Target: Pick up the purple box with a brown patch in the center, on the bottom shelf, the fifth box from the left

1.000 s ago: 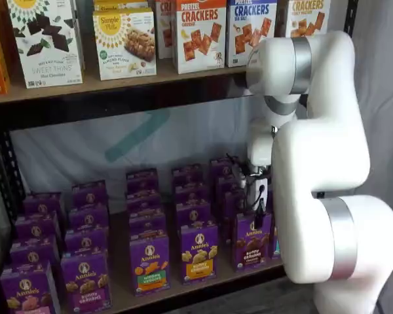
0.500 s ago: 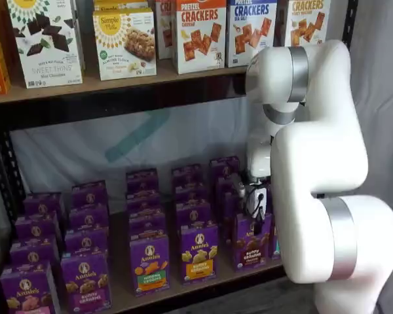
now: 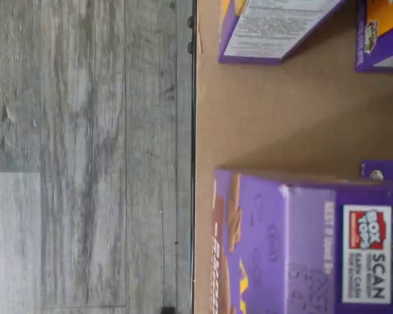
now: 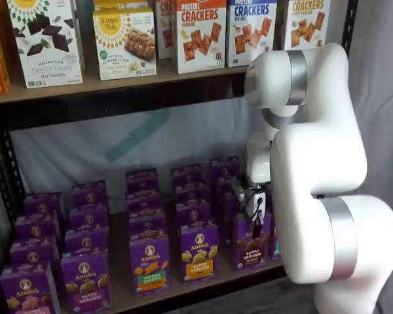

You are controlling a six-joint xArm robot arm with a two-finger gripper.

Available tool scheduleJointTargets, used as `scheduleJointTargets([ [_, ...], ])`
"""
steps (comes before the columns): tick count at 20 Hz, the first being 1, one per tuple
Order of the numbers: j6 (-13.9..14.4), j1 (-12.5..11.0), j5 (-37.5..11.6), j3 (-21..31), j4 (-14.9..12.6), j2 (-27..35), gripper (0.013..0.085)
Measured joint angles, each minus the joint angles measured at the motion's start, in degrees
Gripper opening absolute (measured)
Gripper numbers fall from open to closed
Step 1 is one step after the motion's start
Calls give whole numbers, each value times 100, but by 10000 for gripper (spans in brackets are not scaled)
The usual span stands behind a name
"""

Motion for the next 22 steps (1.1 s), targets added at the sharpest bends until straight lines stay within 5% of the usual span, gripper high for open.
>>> scheduleJointTargets([
  [9,26,22,-45,36,-3,13,570],
  [15,29,46,-107,71,18,13,570],
  [22,48,52,-155,106,3,0,410],
])
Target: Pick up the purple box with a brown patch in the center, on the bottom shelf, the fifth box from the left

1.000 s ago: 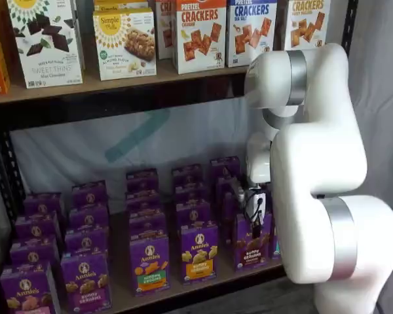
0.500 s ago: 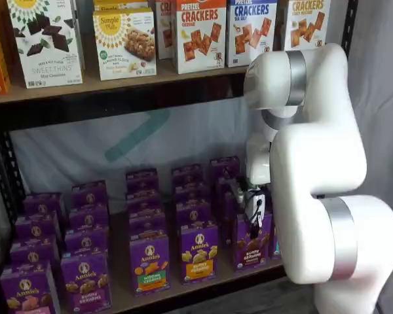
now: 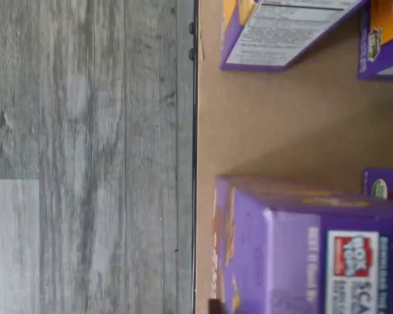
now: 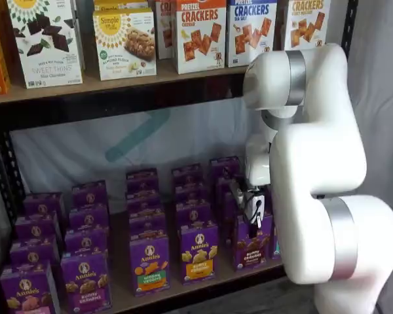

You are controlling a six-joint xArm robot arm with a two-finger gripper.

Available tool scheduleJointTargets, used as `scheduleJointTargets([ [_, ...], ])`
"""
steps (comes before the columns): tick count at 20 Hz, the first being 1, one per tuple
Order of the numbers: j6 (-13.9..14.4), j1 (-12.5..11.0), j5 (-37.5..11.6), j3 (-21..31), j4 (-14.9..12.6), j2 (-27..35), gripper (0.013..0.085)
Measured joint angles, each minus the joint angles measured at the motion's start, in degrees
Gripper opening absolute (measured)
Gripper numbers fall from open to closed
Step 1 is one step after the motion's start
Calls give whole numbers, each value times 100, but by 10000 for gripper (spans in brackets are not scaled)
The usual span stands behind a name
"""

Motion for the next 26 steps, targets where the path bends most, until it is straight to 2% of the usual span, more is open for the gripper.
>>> scheduleJointTargets([
  [4,-26,1,-16,9,30,-9,410],
  [5,-33,2,-16,11,38,-12,370],
  [6,-39,4,-14,13,46,-16,370],
  [9,-35,6,-5,17,43,-24,290],
  [15,-108,24,82,64,143,-87,290],
  [21,-318,107,-74,549,452,-465,290],
  [24,-255,149,-101,874,431,-734,290],
  [26,-60,178,-108,1153,254,-974,290],
])
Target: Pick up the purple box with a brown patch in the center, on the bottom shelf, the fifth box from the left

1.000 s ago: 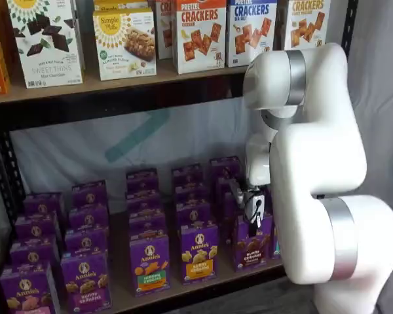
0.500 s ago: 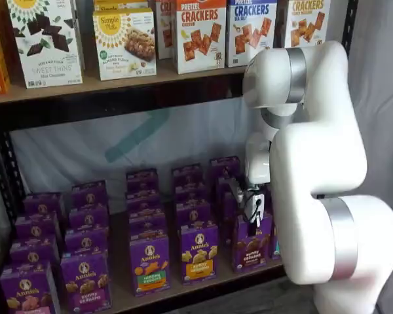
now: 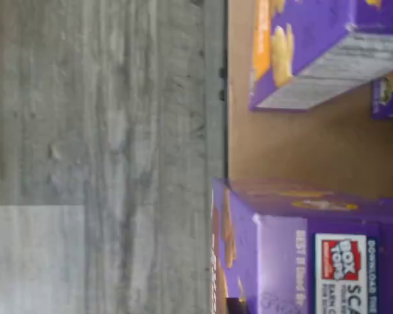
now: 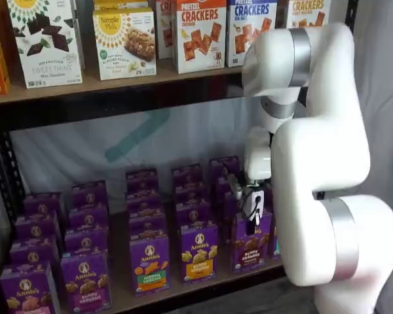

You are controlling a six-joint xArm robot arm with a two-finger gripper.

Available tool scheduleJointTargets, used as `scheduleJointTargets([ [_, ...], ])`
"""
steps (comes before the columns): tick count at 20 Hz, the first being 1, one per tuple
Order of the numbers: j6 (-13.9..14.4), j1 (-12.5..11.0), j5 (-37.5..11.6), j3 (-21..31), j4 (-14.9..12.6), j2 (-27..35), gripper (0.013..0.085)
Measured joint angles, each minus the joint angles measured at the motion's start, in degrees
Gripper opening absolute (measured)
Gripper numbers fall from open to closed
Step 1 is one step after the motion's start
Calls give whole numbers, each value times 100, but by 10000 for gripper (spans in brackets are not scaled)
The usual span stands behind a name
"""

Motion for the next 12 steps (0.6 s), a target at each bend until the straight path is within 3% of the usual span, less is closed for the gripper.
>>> scheduleJointTargets([
  [5,567,57,36,694,-536,-618,290],
  [12,648,98,125,1658,-576,-1575,290],
])
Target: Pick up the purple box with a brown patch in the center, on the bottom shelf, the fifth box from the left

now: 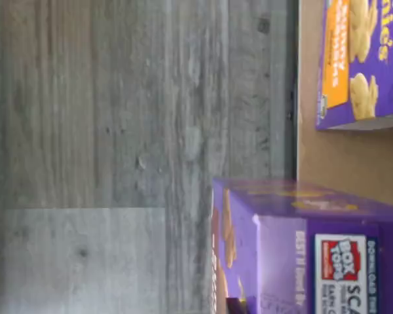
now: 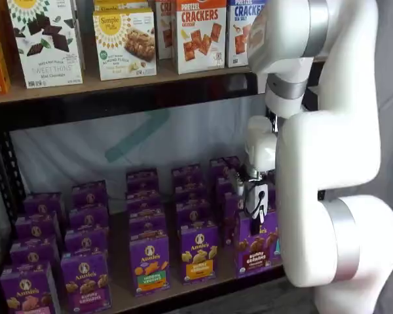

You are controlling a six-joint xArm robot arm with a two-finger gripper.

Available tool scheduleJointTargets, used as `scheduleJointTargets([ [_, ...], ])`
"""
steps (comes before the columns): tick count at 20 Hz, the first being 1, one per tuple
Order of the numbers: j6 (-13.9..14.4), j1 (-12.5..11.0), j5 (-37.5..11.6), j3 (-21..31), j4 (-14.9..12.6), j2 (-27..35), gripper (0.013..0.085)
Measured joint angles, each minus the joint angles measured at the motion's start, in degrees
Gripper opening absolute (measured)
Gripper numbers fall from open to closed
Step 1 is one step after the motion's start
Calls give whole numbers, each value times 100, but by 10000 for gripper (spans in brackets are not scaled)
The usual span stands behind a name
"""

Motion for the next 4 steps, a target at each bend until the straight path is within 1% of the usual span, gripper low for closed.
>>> scheduleJointTargets([
  [4,84,-3,64,408,-91,-446,290],
])
